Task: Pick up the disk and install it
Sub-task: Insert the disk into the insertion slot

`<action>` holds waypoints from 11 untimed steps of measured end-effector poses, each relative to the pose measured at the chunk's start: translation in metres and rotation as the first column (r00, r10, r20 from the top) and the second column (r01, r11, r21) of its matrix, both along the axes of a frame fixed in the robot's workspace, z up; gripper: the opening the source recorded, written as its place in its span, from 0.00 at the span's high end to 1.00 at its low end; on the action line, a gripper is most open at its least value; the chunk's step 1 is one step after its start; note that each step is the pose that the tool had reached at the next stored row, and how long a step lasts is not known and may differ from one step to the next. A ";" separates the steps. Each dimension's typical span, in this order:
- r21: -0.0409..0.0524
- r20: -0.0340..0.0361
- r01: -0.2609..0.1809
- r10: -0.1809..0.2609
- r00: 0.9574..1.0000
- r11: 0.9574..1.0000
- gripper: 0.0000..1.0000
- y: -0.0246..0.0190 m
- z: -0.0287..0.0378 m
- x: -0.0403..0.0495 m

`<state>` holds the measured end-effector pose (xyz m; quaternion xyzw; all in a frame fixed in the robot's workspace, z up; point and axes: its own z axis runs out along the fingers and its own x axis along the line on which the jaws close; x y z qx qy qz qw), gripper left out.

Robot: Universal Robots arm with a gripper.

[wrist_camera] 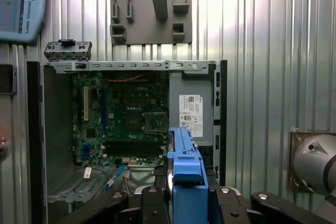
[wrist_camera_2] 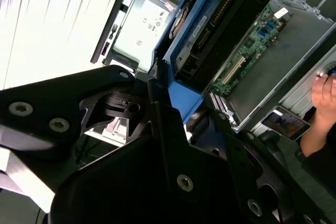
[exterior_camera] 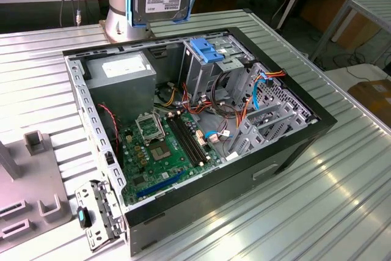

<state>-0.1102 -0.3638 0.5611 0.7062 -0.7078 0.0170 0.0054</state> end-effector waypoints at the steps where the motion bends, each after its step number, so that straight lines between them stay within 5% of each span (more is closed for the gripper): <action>1: 0.000 0.000 0.000 0.000 1.000 1.000 0.63 -0.0007 0.0001 0.0000; 5: 0.000 0.000 0.000 0.000 1.000 1.000 0.63 -0.0060 0.0000 0.0000; 11: 0.004 0.000 0.000 0.000 1.000 1.000 0.63 -0.0273 0.0000 0.0000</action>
